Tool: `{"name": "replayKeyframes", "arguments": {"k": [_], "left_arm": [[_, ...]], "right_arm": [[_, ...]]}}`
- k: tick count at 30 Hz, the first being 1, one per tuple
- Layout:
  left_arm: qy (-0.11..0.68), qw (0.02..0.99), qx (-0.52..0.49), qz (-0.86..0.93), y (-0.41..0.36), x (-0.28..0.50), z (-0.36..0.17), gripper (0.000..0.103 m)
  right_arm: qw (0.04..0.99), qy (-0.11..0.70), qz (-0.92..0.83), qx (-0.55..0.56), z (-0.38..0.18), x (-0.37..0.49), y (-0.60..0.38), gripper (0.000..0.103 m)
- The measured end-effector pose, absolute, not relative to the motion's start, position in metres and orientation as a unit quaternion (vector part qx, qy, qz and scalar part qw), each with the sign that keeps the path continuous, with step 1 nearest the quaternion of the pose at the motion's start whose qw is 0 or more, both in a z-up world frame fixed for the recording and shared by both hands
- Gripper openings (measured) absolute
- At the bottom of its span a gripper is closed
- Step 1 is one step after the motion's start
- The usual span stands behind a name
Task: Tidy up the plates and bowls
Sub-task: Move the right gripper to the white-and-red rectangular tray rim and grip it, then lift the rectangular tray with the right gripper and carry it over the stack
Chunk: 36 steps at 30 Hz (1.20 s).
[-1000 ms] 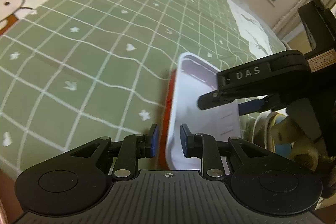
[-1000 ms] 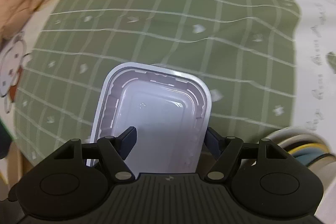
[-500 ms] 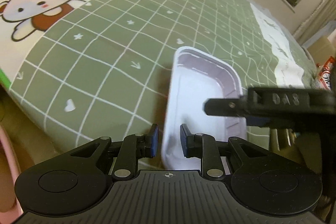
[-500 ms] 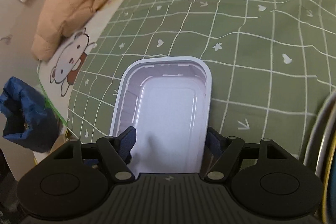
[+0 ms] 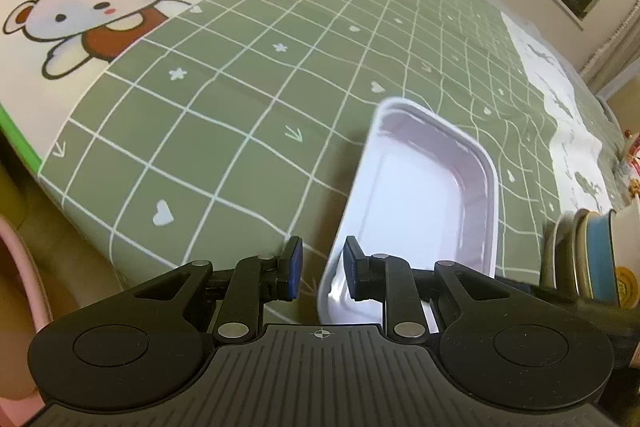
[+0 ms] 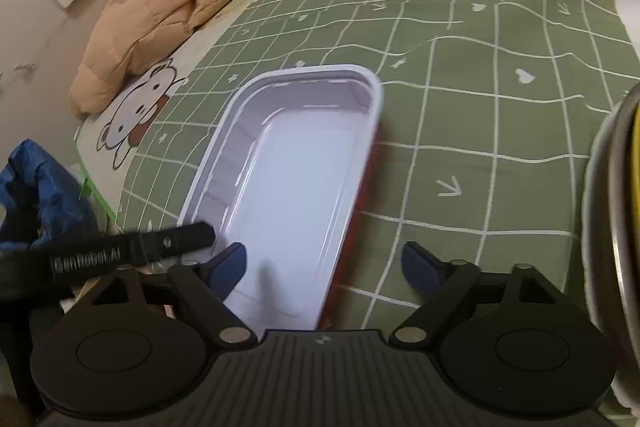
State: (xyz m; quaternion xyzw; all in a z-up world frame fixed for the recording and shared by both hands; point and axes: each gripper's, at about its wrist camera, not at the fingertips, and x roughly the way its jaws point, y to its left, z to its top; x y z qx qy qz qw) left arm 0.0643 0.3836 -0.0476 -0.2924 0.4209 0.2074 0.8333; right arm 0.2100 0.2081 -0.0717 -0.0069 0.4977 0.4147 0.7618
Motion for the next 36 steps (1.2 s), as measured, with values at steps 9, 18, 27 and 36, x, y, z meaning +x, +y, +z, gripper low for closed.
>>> {"name": "replayKeyframes", "arguments": {"k": [9, 18, 27, 36], "left_arm": [[0.429, 0.828, -0.29, 0.214, 0.391, 0.079, -0.051, 0.025], [0.432, 0.818, -0.322, 0.203, 0.397, 0.075, -0.058, 0.023], [0.456, 0.808, -0.344, 0.145, 0.391, 0.056, -0.062, 0.019], [0.429, 0.827, -0.314, 0.184, 0.395, 0.077, -0.052, 0.019]], "right_arm": [[0.773, 0.466, 0.429, -0.041, -0.079, 0.194, 0.219, 0.103], [0.77, 0.454, 0.447, -0.027, -0.079, 0.195, 0.211, 0.103], [0.788, 0.412, 0.442, -0.116, -0.066, 0.182, 0.223, 0.064], [0.802, 0.413, 0.416, -0.117, -0.061, 0.196, 0.214, 0.059]]}}
